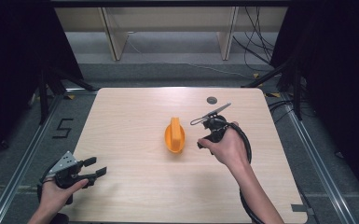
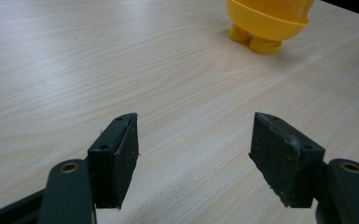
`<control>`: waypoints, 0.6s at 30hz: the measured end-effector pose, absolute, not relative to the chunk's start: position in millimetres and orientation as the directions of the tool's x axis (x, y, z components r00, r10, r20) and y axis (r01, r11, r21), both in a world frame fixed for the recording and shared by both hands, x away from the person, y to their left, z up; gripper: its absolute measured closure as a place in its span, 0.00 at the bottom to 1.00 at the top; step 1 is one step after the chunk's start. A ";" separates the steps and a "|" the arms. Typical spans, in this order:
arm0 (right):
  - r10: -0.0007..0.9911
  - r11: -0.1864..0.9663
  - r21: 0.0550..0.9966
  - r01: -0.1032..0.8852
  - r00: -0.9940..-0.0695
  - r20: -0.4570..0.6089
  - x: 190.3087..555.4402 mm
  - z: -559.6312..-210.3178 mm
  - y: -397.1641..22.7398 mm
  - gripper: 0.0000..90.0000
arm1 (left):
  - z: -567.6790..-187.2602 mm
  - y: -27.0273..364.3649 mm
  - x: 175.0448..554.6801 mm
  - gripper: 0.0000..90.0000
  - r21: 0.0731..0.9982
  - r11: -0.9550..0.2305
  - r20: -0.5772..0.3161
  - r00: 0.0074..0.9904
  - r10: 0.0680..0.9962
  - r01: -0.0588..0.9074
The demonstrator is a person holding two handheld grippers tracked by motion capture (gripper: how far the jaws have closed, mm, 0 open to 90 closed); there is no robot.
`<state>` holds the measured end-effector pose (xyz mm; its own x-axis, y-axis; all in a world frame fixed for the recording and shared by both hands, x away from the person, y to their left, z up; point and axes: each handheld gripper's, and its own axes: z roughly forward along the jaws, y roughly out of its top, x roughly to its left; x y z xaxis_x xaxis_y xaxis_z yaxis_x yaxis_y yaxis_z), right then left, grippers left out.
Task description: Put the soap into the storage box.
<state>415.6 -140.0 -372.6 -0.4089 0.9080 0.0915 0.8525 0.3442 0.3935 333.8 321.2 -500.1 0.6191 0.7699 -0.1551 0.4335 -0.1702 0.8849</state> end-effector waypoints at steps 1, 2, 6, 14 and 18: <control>0.888 0.391 0.422 0.818 -0.456 0.063 414.6 -375.3 -145.0 0.55 | -500.1 321.5 334.1 0.35 0.886 -0.177 -0.148 0.624 0.767 0.428; 0.888 0.394 0.421 0.817 -0.456 0.053 412.0 -376.5 -147.3 0.56 | -500.0 321.4 333.9 0.35 0.886 -0.174 -0.151 0.622 0.769 0.430; 0.880 0.398 0.450 0.799 -0.472 0.059 402.3 -380.4 -159.4 0.57 | -500.1 321.6 334.1 0.35 0.886 -0.175 -0.149 0.622 0.769 0.429; 0.886 0.360 0.541 0.760 -0.461 0.057 386.2 -393.4 -190.4 0.59 | -500.2 321.0 333.4 0.35 0.884 -0.165 -0.156 0.611 0.776 0.436; 0.893 0.326 0.573 0.752 -0.444 0.074 375.9 -400.3 -206.3 0.60 | -500.5 320.8 333.8 0.35 0.887 -0.165 -0.153 0.612 0.776 0.431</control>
<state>375.9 -206.3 -400.3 -0.4435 0.8932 0.0741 0.7518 0.3257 0.5733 333.8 320.8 -500.5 0.6119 0.7759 -0.1535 0.4315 -0.1648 0.8869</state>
